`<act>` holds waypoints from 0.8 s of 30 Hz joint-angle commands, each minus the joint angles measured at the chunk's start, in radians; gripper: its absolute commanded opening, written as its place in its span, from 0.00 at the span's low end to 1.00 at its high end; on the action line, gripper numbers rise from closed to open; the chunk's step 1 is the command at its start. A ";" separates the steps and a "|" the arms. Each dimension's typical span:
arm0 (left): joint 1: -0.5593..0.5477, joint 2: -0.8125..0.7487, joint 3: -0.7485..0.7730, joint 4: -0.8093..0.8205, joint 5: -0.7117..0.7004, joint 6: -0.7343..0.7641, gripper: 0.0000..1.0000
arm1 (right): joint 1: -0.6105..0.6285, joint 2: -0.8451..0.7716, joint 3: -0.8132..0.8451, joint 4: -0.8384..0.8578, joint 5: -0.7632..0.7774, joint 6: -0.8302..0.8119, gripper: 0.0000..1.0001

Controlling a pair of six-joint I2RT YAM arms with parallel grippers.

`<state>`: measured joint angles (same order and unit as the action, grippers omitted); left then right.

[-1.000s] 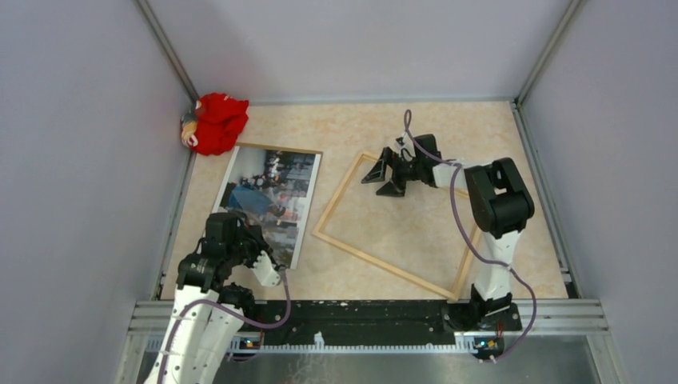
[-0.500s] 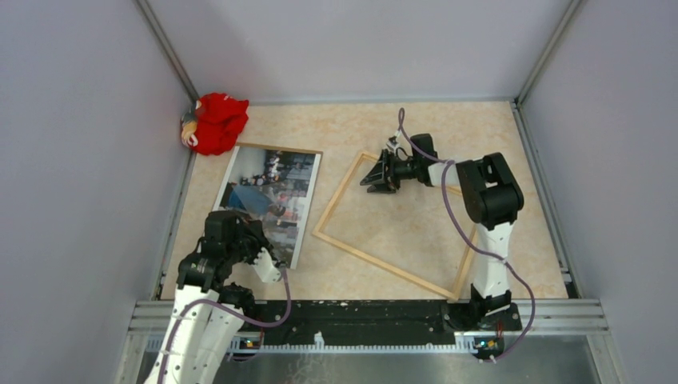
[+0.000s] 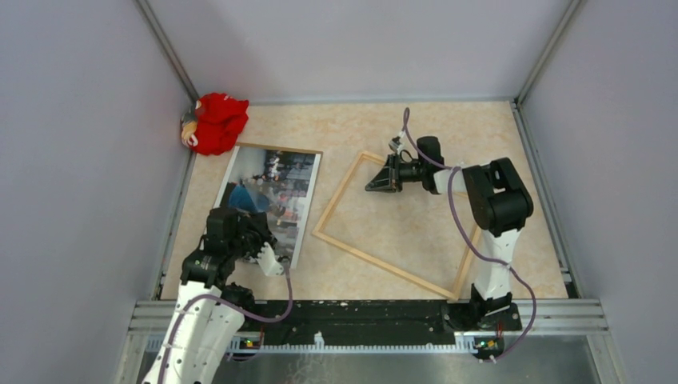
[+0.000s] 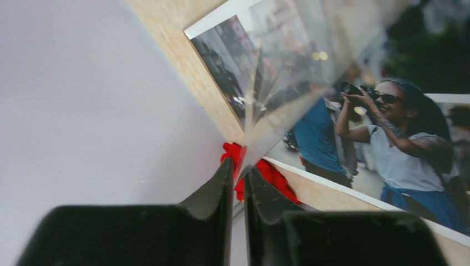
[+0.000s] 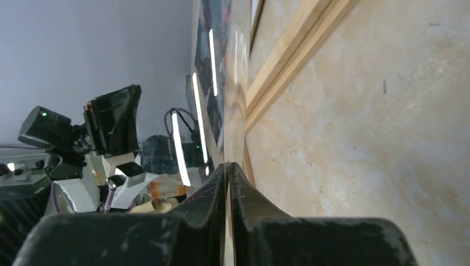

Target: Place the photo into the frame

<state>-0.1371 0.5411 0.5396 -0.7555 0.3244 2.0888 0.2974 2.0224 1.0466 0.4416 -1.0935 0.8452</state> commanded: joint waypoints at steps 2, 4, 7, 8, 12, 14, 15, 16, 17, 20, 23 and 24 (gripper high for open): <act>0.004 0.030 -0.026 0.127 0.039 0.285 0.43 | -0.009 -0.137 -0.019 -0.165 0.104 -0.108 0.00; 0.004 0.066 -0.027 0.174 0.036 0.250 0.57 | -0.012 -0.203 -0.053 -0.220 0.183 -0.111 0.00; 0.004 0.154 0.003 0.222 0.021 0.166 0.94 | -0.018 -0.332 -0.118 -0.297 0.299 -0.102 0.00; 0.004 0.194 0.020 0.229 0.017 0.138 0.98 | -0.019 -0.384 -0.144 -0.325 0.341 -0.099 0.00; 0.004 0.366 0.114 0.248 0.011 0.025 0.99 | -0.021 -0.607 -0.249 -0.446 0.528 -0.057 0.00; 0.004 0.441 0.166 0.258 0.013 -0.025 0.99 | -0.032 -0.745 -0.290 -0.534 0.624 -0.037 0.00; 0.004 0.475 0.189 0.261 0.012 -0.049 0.99 | -0.043 -0.806 -0.312 -0.579 0.672 -0.023 0.00; 0.004 0.509 0.215 0.263 0.012 -0.067 0.99 | -0.055 -0.871 -0.332 -0.614 0.738 -0.011 0.00; 0.004 0.540 0.236 0.266 0.012 -0.084 0.99 | -0.067 -0.927 -0.352 -0.655 0.788 -0.006 0.00; 0.000 0.641 0.278 0.305 0.025 -0.098 0.99 | -0.094 -1.162 -0.376 -0.867 1.014 0.019 0.00; -0.021 0.711 0.330 0.306 0.021 -0.180 0.99 | -0.095 -1.250 -0.395 -0.934 1.068 0.059 0.00; -0.029 0.753 0.367 0.288 0.014 -0.227 0.99 | -0.094 -1.270 -0.399 -0.955 1.085 0.067 0.00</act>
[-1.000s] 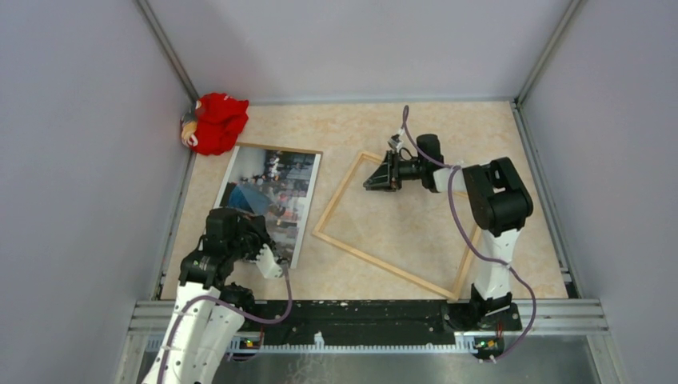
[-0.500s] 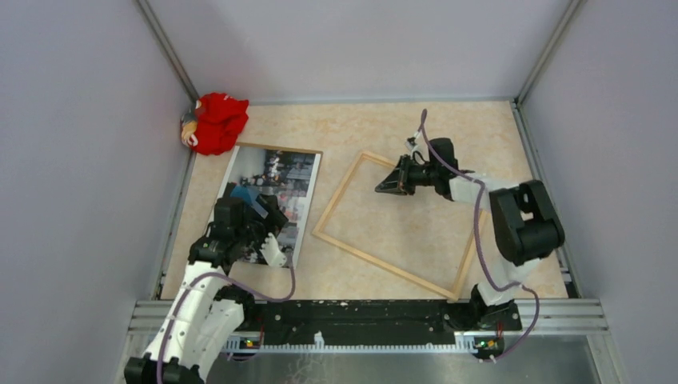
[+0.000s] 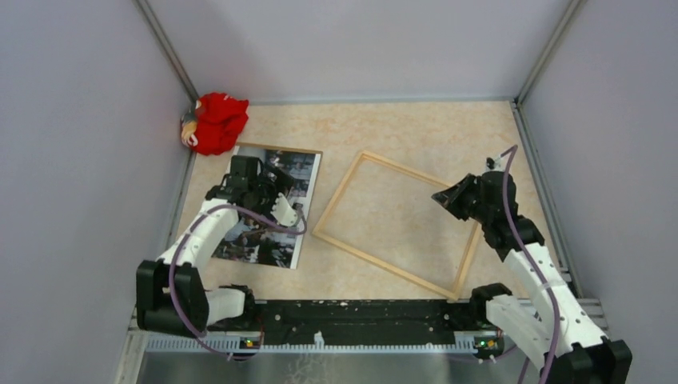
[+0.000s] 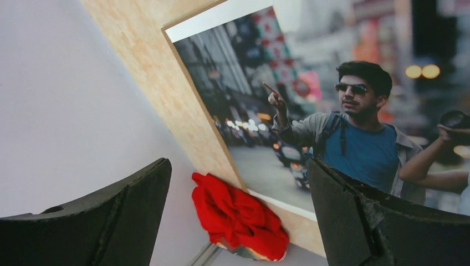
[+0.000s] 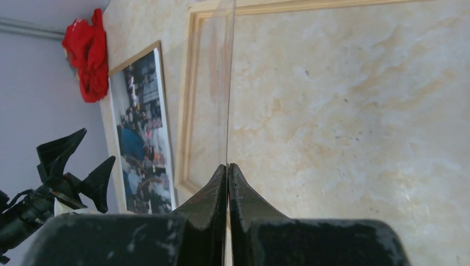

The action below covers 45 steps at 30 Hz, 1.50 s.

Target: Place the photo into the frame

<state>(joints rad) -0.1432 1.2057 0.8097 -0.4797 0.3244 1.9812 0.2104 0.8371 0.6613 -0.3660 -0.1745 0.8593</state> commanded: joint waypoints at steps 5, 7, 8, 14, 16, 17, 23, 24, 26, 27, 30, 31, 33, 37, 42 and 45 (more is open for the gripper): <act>-0.078 0.371 0.446 -0.246 0.006 -0.430 0.99 | -0.009 -0.165 -0.029 -0.246 0.262 0.093 0.00; -0.093 0.490 0.620 -0.380 0.053 -0.546 0.99 | -0.008 -0.209 -0.036 -0.285 0.305 0.110 0.00; -0.098 0.550 0.705 -0.429 0.077 -0.601 0.99 | -0.008 -0.234 -0.040 -0.297 0.327 0.120 0.00; -0.134 0.804 1.011 -0.592 0.204 -0.833 0.99 | -0.008 -0.394 -0.097 -0.313 0.387 0.180 0.00; -0.156 0.824 1.010 -0.589 0.223 -0.863 0.99 | -0.008 -0.419 -0.121 -0.302 0.381 0.185 0.00; -0.170 0.826 0.994 -0.575 0.225 -0.874 0.99 | -0.008 -0.423 -0.132 -0.297 0.377 0.186 0.00; -0.224 0.828 0.883 -0.504 0.240 -0.946 0.95 | -0.008 -0.406 -0.186 -0.228 0.310 0.157 0.00; -0.226 0.836 0.881 -0.507 0.254 -0.962 0.94 | -0.008 -0.408 -0.192 -0.224 0.298 0.151 0.00; -0.227 0.855 0.884 -0.519 0.270 -0.995 0.91 | -0.008 -0.417 -0.201 -0.220 0.272 0.127 0.09; -0.228 0.862 0.882 -0.522 0.274 -1.008 0.89 | -0.008 -0.421 -0.200 -0.221 0.260 0.113 0.17; -0.228 0.876 0.866 -0.519 0.278 -1.021 0.83 | -0.008 -0.416 -0.185 -0.244 0.238 0.071 0.37; -0.227 0.878 0.858 -0.513 0.278 -1.024 0.80 | -0.008 -0.408 -0.180 -0.251 0.235 0.063 0.44; -0.228 0.881 0.852 -0.508 0.280 -1.029 0.77 | -0.009 -0.385 -0.177 -0.252 0.230 0.055 0.55; -0.227 0.883 0.846 -0.501 0.285 -1.040 0.73 | -0.008 -0.324 -0.170 -0.232 0.221 0.044 0.71; -0.228 0.882 0.830 -0.483 0.279 -1.049 0.73 | -0.009 -0.260 -0.141 -0.227 0.252 0.023 0.78; -0.228 0.895 0.841 -0.480 0.278 -1.067 0.72 | -0.009 -0.246 -0.129 -0.243 0.287 0.017 0.75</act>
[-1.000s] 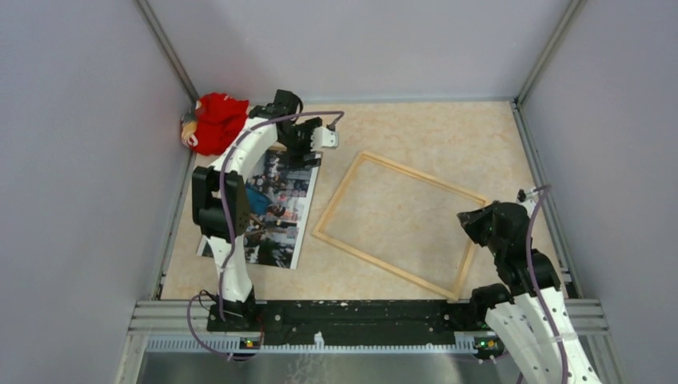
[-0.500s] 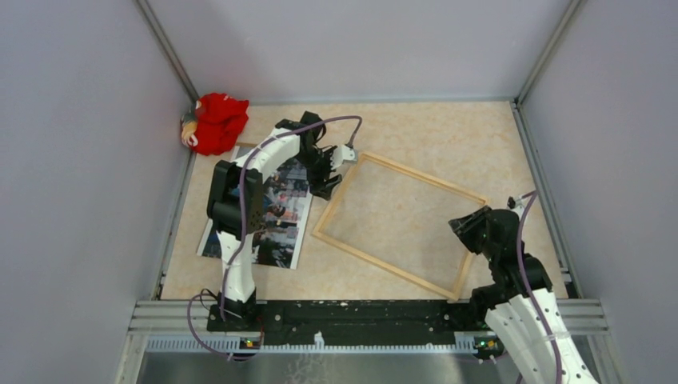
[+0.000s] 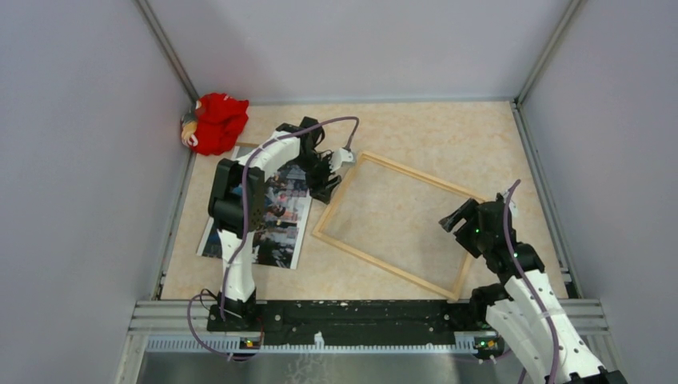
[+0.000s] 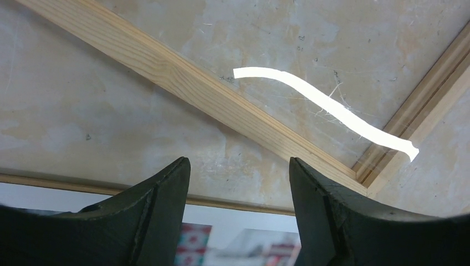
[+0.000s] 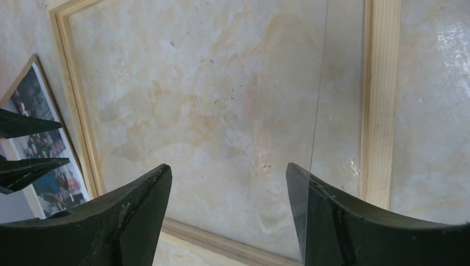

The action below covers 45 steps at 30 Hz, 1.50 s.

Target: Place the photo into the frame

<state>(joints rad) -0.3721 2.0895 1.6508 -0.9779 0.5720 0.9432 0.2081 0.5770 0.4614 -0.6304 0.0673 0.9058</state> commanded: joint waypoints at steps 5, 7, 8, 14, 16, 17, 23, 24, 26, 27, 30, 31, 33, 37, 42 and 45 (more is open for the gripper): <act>-0.001 0.042 0.038 0.024 0.014 -0.080 0.68 | -0.007 0.011 0.052 0.049 0.121 -0.028 0.58; 0.000 0.052 0.051 0.022 0.025 -0.099 0.67 | -0.007 0.008 0.033 0.102 0.106 -0.033 0.54; -0.001 0.056 0.060 0.017 0.032 -0.110 0.67 | -0.007 0.017 0.026 0.134 0.095 -0.036 0.53; -0.007 0.097 0.108 0.008 0.050 -0.204 0.66 | -0.007 0.172 0.067 0.215 -0.059 -0.116 0.42; -0.013 0.117 0.126 0.011 0.040 -0.240 0.65 | -0.007 0.225 0.091 0.226 -0.111 -0.129 0.36; -0.015 0.126 0.136 0.013 0.031 -0.257 0.63 | -0.008 0.249 0.105 0.226 -0.125 -0.136 0.32; -0.028 0.157 0.157 0.068 -0.019 -0.371 0.58 | -0.009 0.290 0.174 0.191 -0.117 -0.181 0.09; -0.032 0.160 0.158 0.076 -0.032 -0.386 0.57 | -0.009 0.285 0.183 0.183 -0.110 -0.189 0.08; -0.035 0.169 0.162 0.082 -0.054 -0.417 0.54 | -0.009 0.275 0.200 0.169 -0.098 -0.204 0.08; -0.036 0.174 0.166 0.086 -0.065 -0.432 0.51 | -0.009 0.270 0.206 0.171 -0.102 -0.213 0.07; -0.036 0.190 0.174 0.079 -0.080 -0.468 0.42 | -0.016 0.278 0.220 0.177 -0.114 -0.232 0.05; -0.036 0.192 0.173 0.076 -0.084 -0.483 0.39 | -0.022 0.288 0.225 0.184 -0.124 -0.239 0.04; -0.035 0.195 0.170 0.054 -0.082 -0.509 0.31 | -0.030 0.307 0.235 0.203 -0.143 -0.253 0.01; -0.016 0.136 0.083 0.064 -0.040 -0.564 0.17 | -0.040 0.351 0.256 0.265 -0.169 -0.284 0.01; 0.022 0.021 -0.101 0.117 0.025 -0.605 0.26 | -0.054 0.421 0.286 0.352 -0.220 -0.318 0.01; 0.032 -0.028 -0.180 0.120 0.063 -0.592 0.32 | -0.059 0.470 0.301 0.396 -0.248 -0.335 0.00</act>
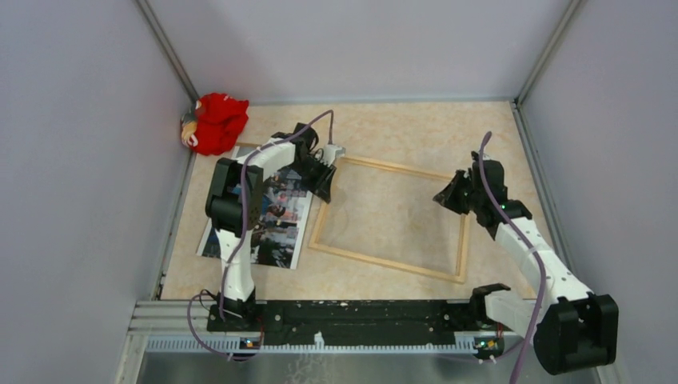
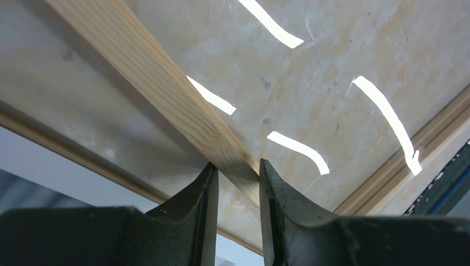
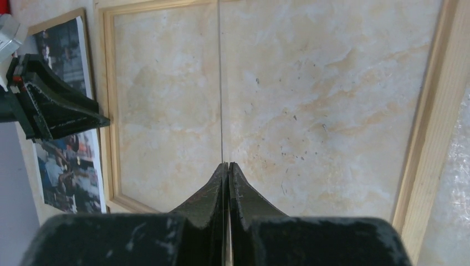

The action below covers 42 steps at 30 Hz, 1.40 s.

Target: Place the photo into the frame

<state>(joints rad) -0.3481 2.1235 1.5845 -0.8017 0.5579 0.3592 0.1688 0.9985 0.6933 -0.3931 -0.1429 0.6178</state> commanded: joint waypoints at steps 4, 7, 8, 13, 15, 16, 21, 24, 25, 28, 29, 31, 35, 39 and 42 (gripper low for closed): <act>0.010 -0.100 -0.179 -0.068 0.125 0.017 0.45 | -0.026 0.099 0.093 0.188 -0.110 -0.050 0.00; 0.023 -0.122 -0.168 -0.087 0.149 0.033 0.55 | -0.026 0.087 0.103 0.184 -0.169 -0.055 0.00; 0.030 -0.131 -0.155 -0.091 0.159 0.036 0.58 | -0.026 0.076 0.106 0.178 -0.189 -0.060 0.00; 0.078 -0.154 -0.051 -0.139 0.202 0.077 0.64 | -0.028 0.000 0.123 0.162 -0.329 -0.061 0.00; 0.101 -0.154 -0.029 -0.144 0.219 0.078 0.64 | -0.028 -0.025 0.128 0.168 -0.373 -0.042 0.00; 0.112 -0.151 -0.027 -0.142 0.220 0.078 0.62 | -0.028 -0.033 0.133 0.173 -0.391 -0.031 0.00; 0.148 -0.130 -0.082 -0.110 0.203 0.063 0.52 | -0.035 -0.042 0.175 0.212 -0.469 0.038 0.00; 0.168 -0.132 -0.120 -0.085 0.212 0.057 0.49 | -0.039 -0.035 0.205 0.224 -0.490 0.072 0.00; 0.172 -0.134 -0.129 -0.080 0.220 0.059 0.48 | -0.042 -0.028 0.212 0.233 -0.500 0.086 0.00; 0.178 -0.144 -0.149 -0.066 0.247 0.063 0.46 | -0.051 -0.011 0.232 0.275 -0.542 0.129 0.00; 0.178 -0.146 -0.155 -0.062 0.258 0.067 0.46 | -0.050 -0.008 0.238 0.295 -0.554 0.141 0.00; 0.178 -0.148 -0.165 -0.053 0.275 0.067 0.45 | -0.050 -0.003 0.250 0.321 -0.565 0.159 0.00; 0.178 -0.146 -0.174 -0.043 0.290 0.066 0.42 | -0.051 0.021 0.265 0.334 -0.578 0.175 0.00; 0.178 -0.148 -0.186 -0.024 0.297 0.059 0.39 | -0.051 0.031 0.241 0.378 -0.586 0.209 0.00; 0.178 -0.144 -0.189 -0.016 0.302 0.054 0.35 | -0.051 0.033 0.221 0.423 -0.587 0.234 0.00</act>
<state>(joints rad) -0.1722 2.0205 1.4036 -0.8501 0.8169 0.4171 0.1257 1.0302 0.9039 -0.0986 -0.7128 0.8078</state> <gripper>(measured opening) 0.375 0.005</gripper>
